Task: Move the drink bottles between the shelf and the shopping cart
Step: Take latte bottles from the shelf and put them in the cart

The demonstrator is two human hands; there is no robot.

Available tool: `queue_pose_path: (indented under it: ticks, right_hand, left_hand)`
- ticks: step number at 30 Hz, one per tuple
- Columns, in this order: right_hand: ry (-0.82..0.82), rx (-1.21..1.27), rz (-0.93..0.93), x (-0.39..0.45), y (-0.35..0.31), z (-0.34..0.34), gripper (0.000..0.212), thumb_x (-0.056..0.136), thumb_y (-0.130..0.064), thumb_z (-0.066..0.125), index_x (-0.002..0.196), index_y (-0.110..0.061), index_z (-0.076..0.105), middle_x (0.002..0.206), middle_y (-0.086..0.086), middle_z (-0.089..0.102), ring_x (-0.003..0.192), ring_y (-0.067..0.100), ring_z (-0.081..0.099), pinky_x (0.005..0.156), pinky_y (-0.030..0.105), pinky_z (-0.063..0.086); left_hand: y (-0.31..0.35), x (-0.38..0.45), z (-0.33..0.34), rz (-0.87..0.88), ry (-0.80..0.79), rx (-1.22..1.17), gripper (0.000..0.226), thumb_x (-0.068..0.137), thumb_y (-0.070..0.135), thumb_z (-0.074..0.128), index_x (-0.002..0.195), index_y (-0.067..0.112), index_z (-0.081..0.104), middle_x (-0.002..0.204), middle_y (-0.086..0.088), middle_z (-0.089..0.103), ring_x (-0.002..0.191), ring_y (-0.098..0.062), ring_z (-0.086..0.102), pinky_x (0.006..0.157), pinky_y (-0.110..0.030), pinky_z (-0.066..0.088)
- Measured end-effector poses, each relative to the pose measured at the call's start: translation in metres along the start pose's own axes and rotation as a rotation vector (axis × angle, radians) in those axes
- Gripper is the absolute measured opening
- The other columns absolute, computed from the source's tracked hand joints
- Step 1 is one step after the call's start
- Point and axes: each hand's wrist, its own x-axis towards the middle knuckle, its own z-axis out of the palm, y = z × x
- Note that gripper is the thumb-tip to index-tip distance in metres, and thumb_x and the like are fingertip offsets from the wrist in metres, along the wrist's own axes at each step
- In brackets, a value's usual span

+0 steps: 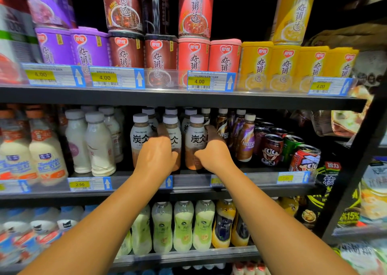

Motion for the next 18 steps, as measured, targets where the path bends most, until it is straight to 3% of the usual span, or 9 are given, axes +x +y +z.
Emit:
queue_pose_path:
  ticks: [2,5,14,18]
  right_hand:
    - [0.005,0.001,0.011,0.000,-0.001,0.003,0.072,0.087,-0.006,0.073,0.152,-0.011,0.041,0.125,0.018,0.067,0.113,0.039,0.066,0.096,0.049,0.060]
    - [0.038,0.015,0.007,-0.001,0.000,0.006,0.082,0.085,-0.007,0.074,0.157,-0.019,0.035,0.126,0.014,0.067,0.112,0.035,0.066,0.094,0.047,0.060]
    - [0.070,-0.040,-0.007,-0.005,-0.004,0.008,0.081,0.087,-0.006,0.073,0.159,-0.016,0.035,0.133,0.017,0.064,0.118,0.038,0.064,0.097,0.046,0.059]
    - [0.071,-0.077,0.001,-0.007,-0.007,0.009,0.061,0.086,-0.007,0.071,0.143,-0.011,0.049,0.121,0.018,0.068,0.110,0.039,0.066,0.094,0.049,0.060]
  left_hand:
    - [-0.002,-0.004,-0.002,0.018,0.055,0.006,0.025,0.097,0.026,0.065,0.083,0.011,0.051,0.081,-0.006,0.053,0.074,-0.025,0.052,0.062,-0.034,0.041]
    - [-0.004,-0.008,-0.007,0.037,0.121,0.054,0.021,0.098,0.030,0.064,0.091,0.012,0.057,0.085,-0.005,0.053,0.078,-0.027,0.056,0.062,-0.035,0.043]
    - [-0.017,-0.002,-0.002,-0.018,0.026,-0.067,0.032,0.094,0.027,0.065,0.071,0.012,0.049,0.070,-0.001,0.049,0.071,-0.027,0.053,0.061,-0.034,0.041]
    - [-0.019,0.003,-0.001,-0.005,0.008,-0.055,0.039,0.095,0.030,0.066,0.066,0.012,0.046,0.066,-0.002,0.047,0.067,-0.026,0.051,0.060,-0.034,0.038]
